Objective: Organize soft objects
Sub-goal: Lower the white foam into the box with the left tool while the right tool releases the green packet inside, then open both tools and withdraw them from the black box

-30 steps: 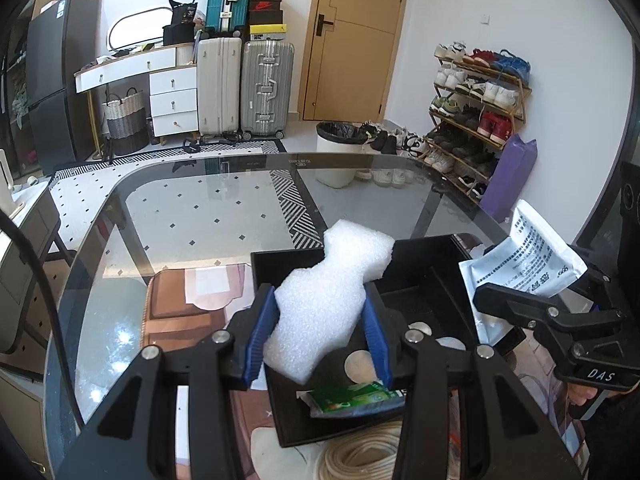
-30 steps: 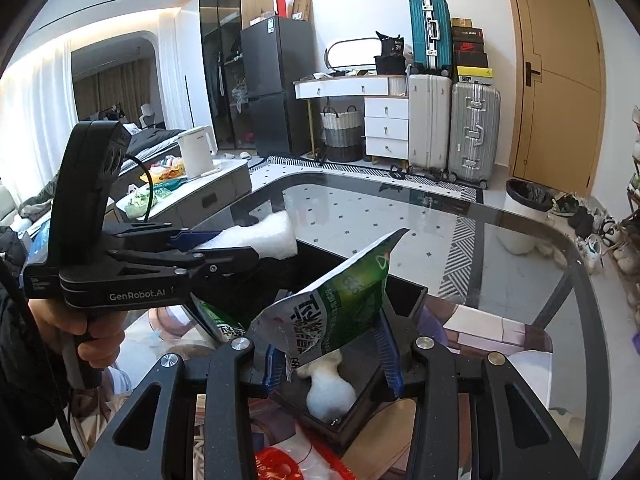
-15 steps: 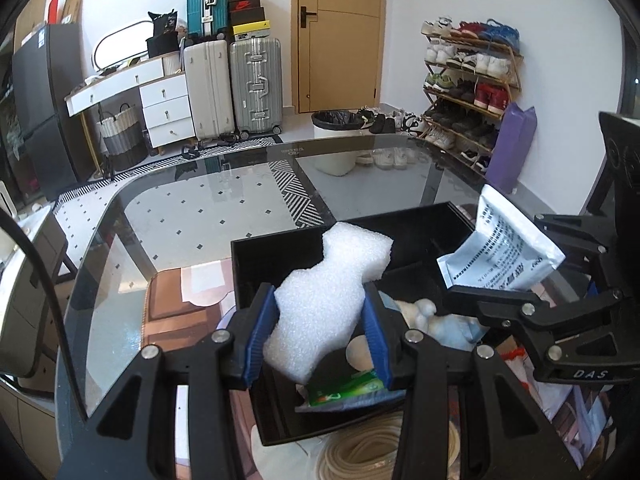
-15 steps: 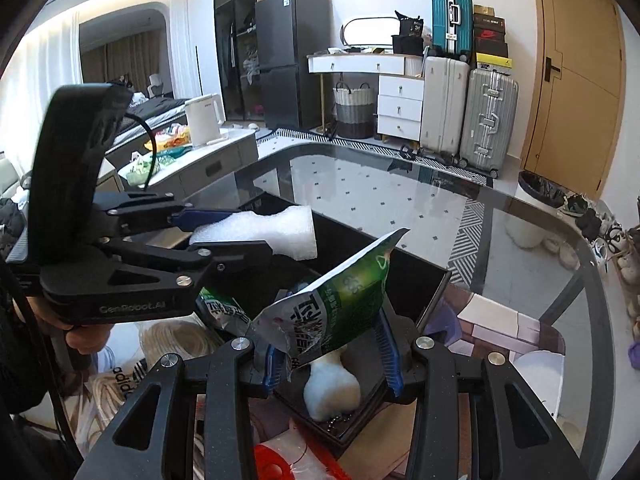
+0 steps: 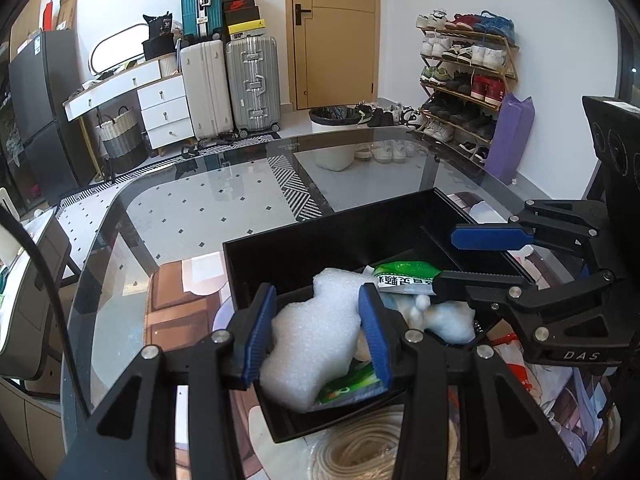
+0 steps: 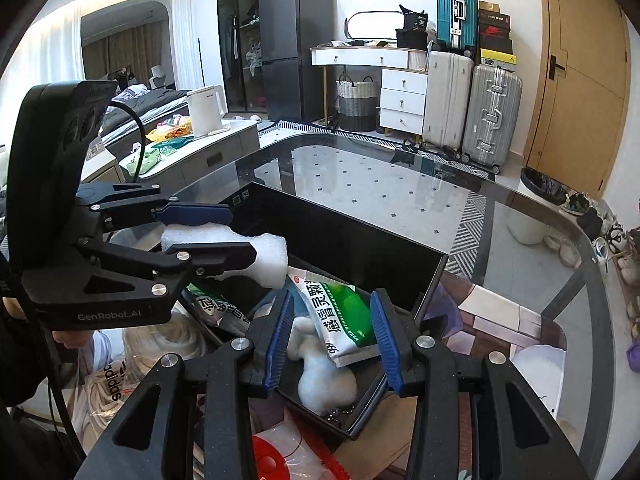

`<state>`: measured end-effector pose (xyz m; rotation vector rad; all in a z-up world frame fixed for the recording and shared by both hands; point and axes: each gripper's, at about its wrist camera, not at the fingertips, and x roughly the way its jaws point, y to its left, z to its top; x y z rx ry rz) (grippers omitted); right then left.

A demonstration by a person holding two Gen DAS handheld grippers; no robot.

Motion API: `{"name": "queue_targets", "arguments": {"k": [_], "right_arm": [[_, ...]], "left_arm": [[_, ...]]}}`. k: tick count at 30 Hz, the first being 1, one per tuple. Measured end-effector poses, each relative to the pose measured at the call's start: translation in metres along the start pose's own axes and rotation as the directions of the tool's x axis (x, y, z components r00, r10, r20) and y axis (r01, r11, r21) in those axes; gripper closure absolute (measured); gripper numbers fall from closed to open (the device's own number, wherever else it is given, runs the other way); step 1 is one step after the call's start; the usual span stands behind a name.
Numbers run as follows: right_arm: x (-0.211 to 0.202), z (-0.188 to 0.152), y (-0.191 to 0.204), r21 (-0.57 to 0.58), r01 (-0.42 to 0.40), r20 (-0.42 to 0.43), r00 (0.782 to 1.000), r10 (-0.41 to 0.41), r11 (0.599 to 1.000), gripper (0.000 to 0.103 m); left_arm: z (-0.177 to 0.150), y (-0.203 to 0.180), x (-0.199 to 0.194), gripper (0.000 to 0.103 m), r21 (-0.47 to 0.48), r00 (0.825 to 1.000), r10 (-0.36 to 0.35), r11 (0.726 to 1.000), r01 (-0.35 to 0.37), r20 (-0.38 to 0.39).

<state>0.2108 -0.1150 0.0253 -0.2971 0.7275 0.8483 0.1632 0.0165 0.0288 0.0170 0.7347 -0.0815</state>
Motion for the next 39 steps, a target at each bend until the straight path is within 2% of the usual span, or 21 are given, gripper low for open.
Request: {"name": "queue_targets", "arguments": {"k": [3, 4, 5, 6, 8, 9, 11, 14, 18, 27, 32, 39], "right_arm": [[-0.010, 0.001, 0.001, 0.024, -0.001, 0.021, 1.000, 0.001, 1.000, 0.053], [-0.015, 0.001, 0.002, 0.026, 0.003, 0.033, 0.999, -0.004, 1.000, 0.047], [-0.022, 0.001, 0.002, 0.030, 0.009, 0.044, 0.999, -0.010, 1.000, 0.036], [-0.029, -0.001, 0.003, 0.038, 0.009, 0.057, 0.998, -0.011, 0.999, 0.031], [-0.044, -0.005, 0.003, 0.062, 0.002, 0.088, 0.996, -0.008, 0.998, 0.009], [-0.052, -0.008, 0.003, 0.078, 0.000, 0.103, 0.995, -0.008, 0.997, 0.007], [-0.062, -0.014, 0.003, 0.108, -0.007, 0.117, 0.993, -0.005, 0.994, 0.003], [-0.074, -0.026, 0.004, 0.149, -0.005, 0.119, 0.993, -0.012, 0.989, 0.001], [-0.087, -0.045, 0.009, 0.184, 0.004, 0.111, 0.994, -0.025, 0.983, 0.001], [-0.106, -0.076, 0.031, 0.207, 0.020, 0.107, 0.993, -0.043, 0.978, 0.001], [-0.112, -0.080, 0.039, 0.200, 0.035, 0.097, 0.994, -0.056, 0.979, 0.001], [-0.117, -0.081, 0.038, 0.212, 0.057, 0.084, 0.994, -0.076, 0.976, 0.001]], "left_arm": [[-0.002, 0.001, -0.006, 0.059, -0.020, 1.000, -0.029, 0.999, 0.029, -0.002], [-0.003, 0.000, -0.010, 0.055, -0.018, 1.000, -0.029, 0.999, 0.029, 0.006], [-0.004, 0.001, -0.014, 0.046, -0.016, 1.000, -0.027, 1.000, 0.027, 0.013], [-0.005, 0.002, -0.018, 0.041, -0.017, 0.999, -0.025, 1.000, 0.026, 0.022], [-0.009, 0.003, -0.029, 0.035, -0.022, 0.998, -0.032, 0.999, 0.033, 0.046], [-0.011, 0.004, -0.034, 0.031, -0.024, 0.998, -0.035, 0.999, 0.036, 0.052], [-0.016, 0.005, -0.044, 0.009, -0.030, 0.997, -0.018, 0.999, 0.020, 0.070], [-0.025, 0.006, -0.056, 0.004, -0.038, 0.995, -0.005, 0.999, 0.009, 0.095], [-0.037, 0.010, -0.066, 0.000, -0.077, 0.996, -0.014, 0.997, 0.021, 0.084], [-0.071, 0.007, -0.084, 0.000, -0.113, 0.997, -0.018, 0.993, 0.026, 0.074], [-0.088, 0.001, -0.083, 0.000, -0.116, 0.999, -0.007, 0.993, 0.011, 0.033], [-0.089, -0.010, -0.085, 0.000, -0.092, 1.000, -0.015, 0.996, 0.017, 0.024]]}}
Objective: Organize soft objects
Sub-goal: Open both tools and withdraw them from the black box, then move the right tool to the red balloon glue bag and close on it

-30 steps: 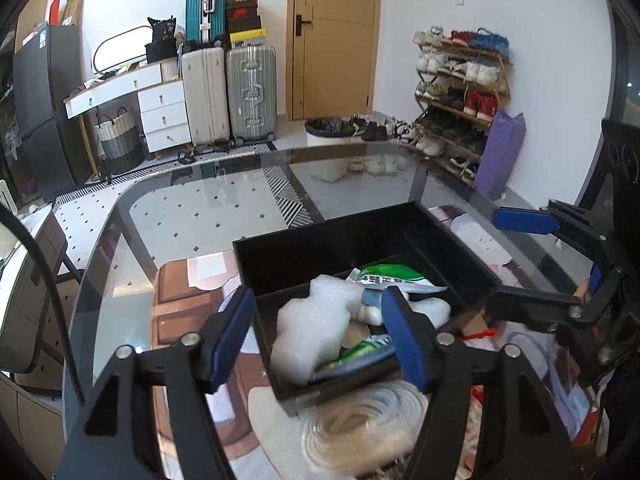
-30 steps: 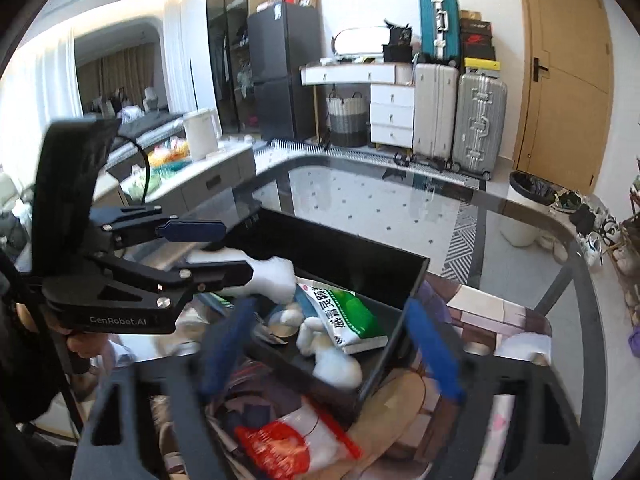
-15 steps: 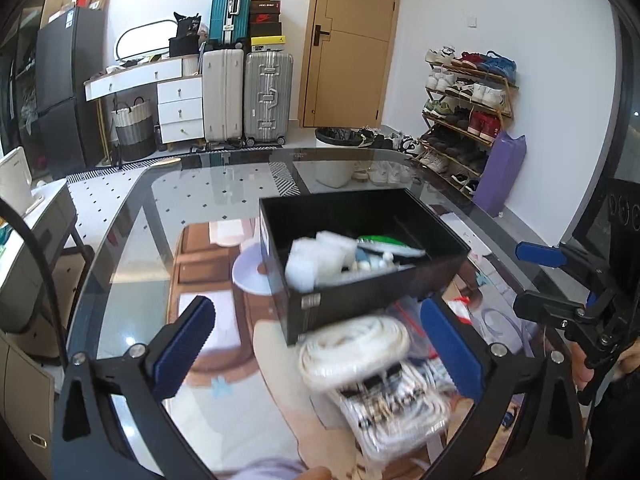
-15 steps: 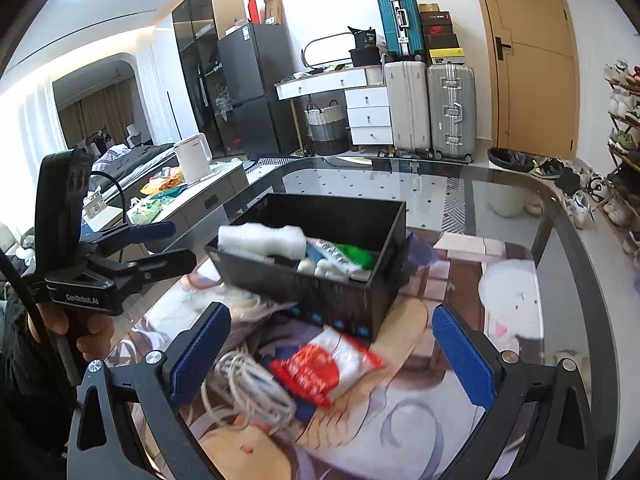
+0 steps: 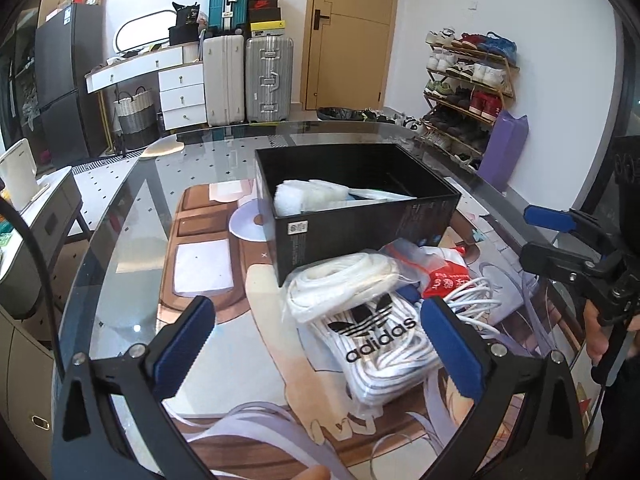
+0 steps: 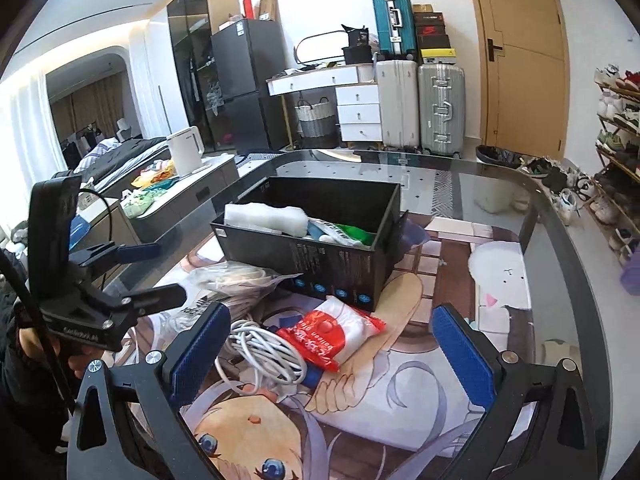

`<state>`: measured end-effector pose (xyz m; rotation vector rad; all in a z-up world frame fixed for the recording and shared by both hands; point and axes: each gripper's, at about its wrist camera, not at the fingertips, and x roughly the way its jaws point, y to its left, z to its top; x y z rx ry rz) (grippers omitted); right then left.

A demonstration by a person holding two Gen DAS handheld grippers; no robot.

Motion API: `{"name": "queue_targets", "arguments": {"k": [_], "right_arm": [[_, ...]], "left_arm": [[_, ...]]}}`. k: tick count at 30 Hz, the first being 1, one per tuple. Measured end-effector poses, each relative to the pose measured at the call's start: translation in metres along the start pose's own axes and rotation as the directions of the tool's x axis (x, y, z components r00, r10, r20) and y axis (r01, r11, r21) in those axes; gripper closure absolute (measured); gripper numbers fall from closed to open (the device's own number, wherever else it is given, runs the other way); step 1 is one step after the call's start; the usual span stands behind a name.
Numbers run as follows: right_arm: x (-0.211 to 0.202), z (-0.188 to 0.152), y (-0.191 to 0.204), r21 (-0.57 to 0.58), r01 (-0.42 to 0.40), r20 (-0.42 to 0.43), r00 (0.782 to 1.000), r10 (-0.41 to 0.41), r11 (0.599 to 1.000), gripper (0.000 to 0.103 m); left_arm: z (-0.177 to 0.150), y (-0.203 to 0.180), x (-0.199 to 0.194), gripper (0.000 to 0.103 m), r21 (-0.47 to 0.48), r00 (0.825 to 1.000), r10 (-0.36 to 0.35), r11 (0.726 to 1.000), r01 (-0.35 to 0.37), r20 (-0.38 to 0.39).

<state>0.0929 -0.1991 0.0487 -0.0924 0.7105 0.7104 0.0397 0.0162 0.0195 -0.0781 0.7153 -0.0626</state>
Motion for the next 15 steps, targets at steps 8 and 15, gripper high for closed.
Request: {"name": "queue_targets", "arguments": {"k": [8, 15], "right_arm": [[0.013, -0.004, -0.006, 0.028, -0.008, -0.042, 0.999, 0.009, 1.000, 0.001], [0.023, -0.009, -0.014, 0.042, 0.022, -0.066, 0.998, -0.019, 0.999, 0.001]], "left_arm": [[-0.004, -0.007, 0.006, 0.000, 0.026, 0.999, -0.011, 1.000, 0.012, -0.034], [-0.004, -0.003, 0.010, 0.000, 0.015, 0.998, -0.022, 1.000, 0.023, -0.052]]}}
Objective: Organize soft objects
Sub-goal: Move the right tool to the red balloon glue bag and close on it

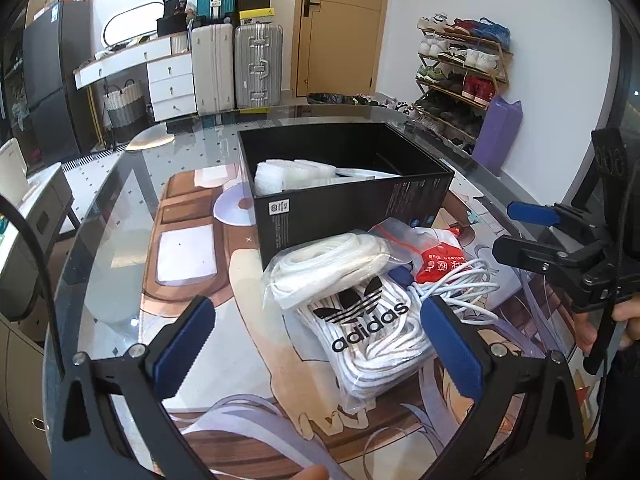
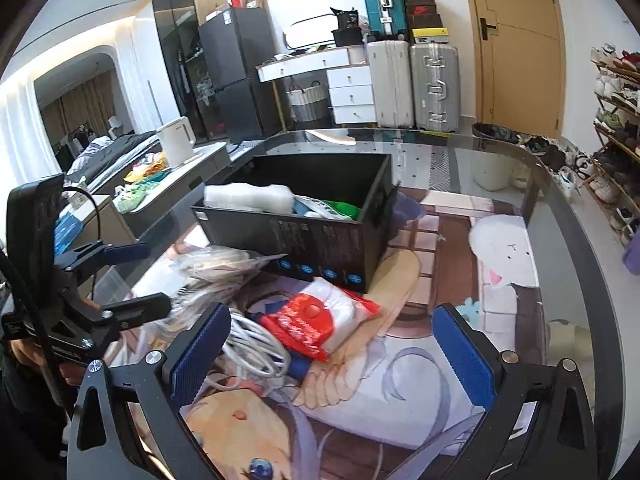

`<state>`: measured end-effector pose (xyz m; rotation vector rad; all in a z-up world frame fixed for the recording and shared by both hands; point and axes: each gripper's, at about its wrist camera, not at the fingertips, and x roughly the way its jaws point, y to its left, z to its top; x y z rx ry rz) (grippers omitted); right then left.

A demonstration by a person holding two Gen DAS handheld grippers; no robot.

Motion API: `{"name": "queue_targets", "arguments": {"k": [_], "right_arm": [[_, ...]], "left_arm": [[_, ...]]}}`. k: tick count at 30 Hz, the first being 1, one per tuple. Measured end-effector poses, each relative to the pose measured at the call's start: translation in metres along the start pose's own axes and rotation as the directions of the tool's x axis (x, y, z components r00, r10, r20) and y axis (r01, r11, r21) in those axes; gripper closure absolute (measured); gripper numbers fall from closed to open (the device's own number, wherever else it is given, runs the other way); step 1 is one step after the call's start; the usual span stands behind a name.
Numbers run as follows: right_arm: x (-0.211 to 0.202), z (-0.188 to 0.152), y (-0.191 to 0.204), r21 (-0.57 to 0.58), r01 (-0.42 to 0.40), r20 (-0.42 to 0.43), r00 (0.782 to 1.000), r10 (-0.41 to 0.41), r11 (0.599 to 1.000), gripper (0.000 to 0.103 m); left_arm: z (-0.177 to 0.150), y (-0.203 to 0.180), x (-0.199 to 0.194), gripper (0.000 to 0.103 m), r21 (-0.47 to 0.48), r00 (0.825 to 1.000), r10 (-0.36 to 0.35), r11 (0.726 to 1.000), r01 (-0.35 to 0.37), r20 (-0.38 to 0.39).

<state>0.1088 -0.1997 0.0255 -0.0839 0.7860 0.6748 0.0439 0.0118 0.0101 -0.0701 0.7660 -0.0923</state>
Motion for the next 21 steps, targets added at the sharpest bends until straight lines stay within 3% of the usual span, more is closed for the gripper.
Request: {"name": "queue_targets", "arguments": {"k": [21], "right_arm": [[0.033, -0.004, -0.031, 0.135, 0.060, -0.076, 0.996, -0.050, 0.989, 0.001]], "left_arm": [[-0.001, 0.010, 0.004, 0.000, -0.011, 1.000, 0.006, 1.000, -0.006, -0.010]]}}
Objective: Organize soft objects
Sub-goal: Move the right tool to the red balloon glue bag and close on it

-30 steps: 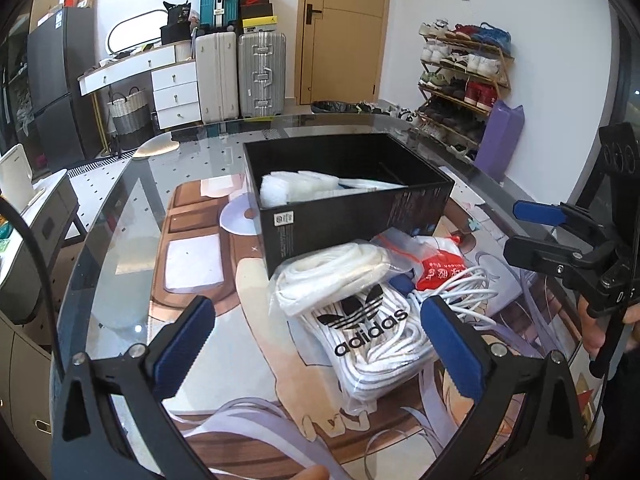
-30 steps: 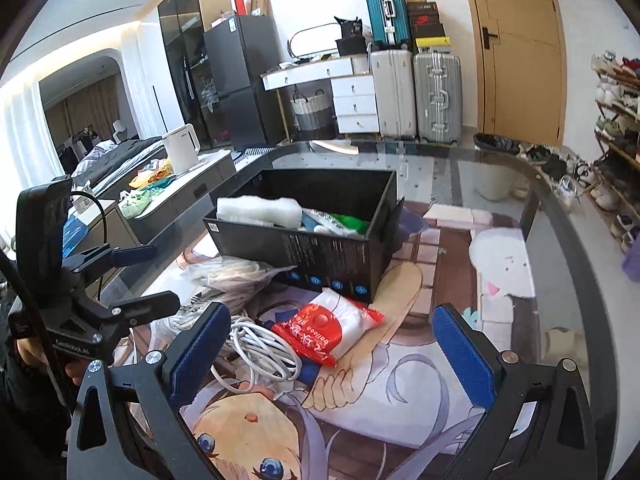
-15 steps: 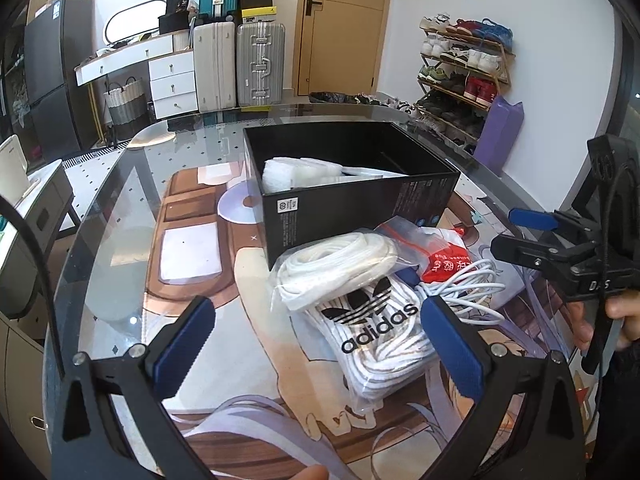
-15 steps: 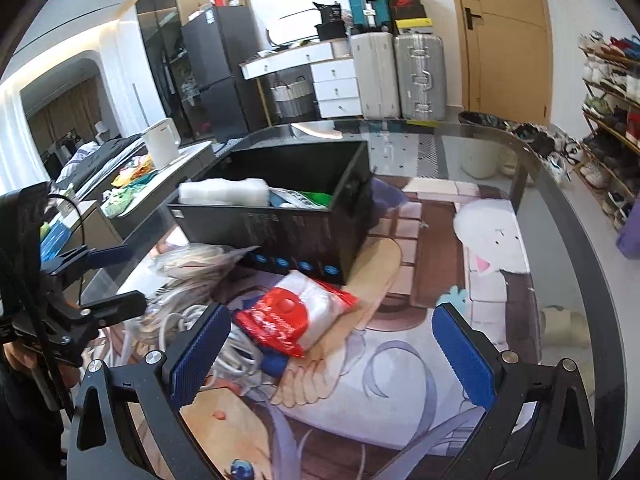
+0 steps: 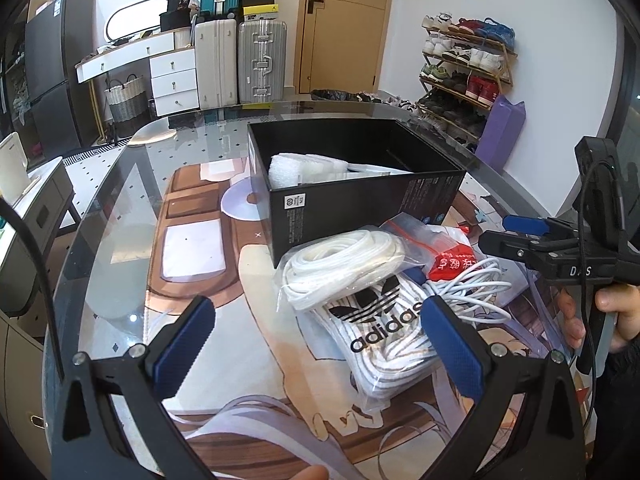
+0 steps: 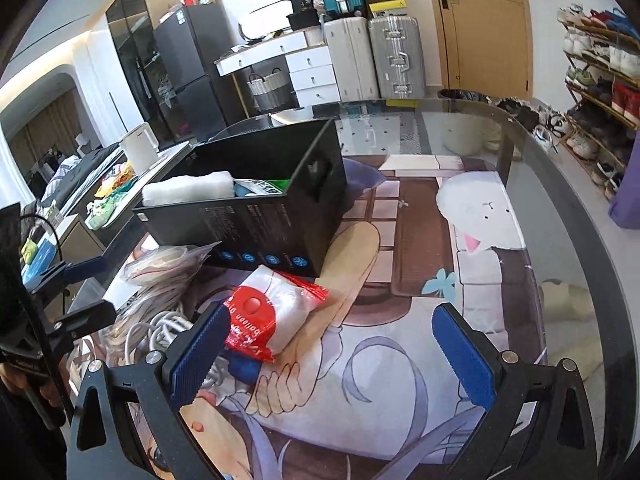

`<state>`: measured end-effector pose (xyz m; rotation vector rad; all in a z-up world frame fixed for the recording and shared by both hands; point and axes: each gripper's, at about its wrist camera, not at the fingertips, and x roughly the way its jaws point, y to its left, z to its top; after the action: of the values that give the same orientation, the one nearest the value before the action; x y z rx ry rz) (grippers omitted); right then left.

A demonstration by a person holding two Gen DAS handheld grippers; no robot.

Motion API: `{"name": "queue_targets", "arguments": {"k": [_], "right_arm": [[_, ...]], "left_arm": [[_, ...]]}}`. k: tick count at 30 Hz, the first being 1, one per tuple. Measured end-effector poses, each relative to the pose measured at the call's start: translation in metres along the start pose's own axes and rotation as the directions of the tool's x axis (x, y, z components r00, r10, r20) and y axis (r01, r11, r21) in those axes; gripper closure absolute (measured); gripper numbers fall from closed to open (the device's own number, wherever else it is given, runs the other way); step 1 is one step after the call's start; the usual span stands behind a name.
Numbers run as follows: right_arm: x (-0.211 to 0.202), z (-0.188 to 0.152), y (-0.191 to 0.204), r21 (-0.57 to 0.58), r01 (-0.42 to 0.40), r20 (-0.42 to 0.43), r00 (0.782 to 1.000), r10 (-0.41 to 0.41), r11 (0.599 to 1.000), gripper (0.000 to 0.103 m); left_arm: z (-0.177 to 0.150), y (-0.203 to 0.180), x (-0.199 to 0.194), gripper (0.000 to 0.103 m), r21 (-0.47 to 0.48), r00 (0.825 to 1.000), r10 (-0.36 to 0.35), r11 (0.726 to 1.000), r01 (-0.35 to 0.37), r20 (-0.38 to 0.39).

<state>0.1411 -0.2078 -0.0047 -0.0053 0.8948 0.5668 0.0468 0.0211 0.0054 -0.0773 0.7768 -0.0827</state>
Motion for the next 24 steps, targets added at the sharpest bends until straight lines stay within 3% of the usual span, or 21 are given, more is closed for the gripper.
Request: {"name": "queue_targets", "arguments": {"k": [16, 24], "right_arm": [[0.023, 0.007, 0.024, -0.049, -0.035, -0.069, 0.997, 0.032, 0.998, 0.001], [0.035, 0.014, 0.031, -0.060, -0.014, -0.097, 0.995, 0.008, 0.998, 0.001]], "left_arm": [[0.000, 0.004, 0.001, 0.000, 0.007, 1.000, -0.001, 1.000, 0.001, -0.012], [0.000, 0.005, 0.002, 0.000, 0.003, 1.000, -0.004, 1.000, 0.004, -0.016]]}}
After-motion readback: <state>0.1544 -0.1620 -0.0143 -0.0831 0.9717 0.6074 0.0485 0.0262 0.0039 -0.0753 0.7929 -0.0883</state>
